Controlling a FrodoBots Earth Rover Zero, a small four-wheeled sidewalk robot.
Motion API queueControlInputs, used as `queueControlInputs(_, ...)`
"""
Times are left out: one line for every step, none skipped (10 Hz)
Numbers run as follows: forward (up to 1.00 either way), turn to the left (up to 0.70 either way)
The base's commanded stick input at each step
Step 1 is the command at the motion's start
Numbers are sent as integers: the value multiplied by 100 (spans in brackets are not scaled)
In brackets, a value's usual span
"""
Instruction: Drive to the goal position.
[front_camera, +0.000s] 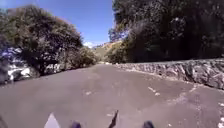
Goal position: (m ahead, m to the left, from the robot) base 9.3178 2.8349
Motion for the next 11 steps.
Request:
queueControlInputs(85, 0)
queueControlInputs(85, 0)
queueControlInputs(85, 0)
queueControlInputs(85, 0)
queueControlInputs(85, 0)
queueControlInputs(85, 0)
queueControlInputs(85, 0)
queueControlInputs(85, 0)
queueControlInputs(85, 0)
queueControlInputs(85, 0)
queueControlInputs(85, 0)
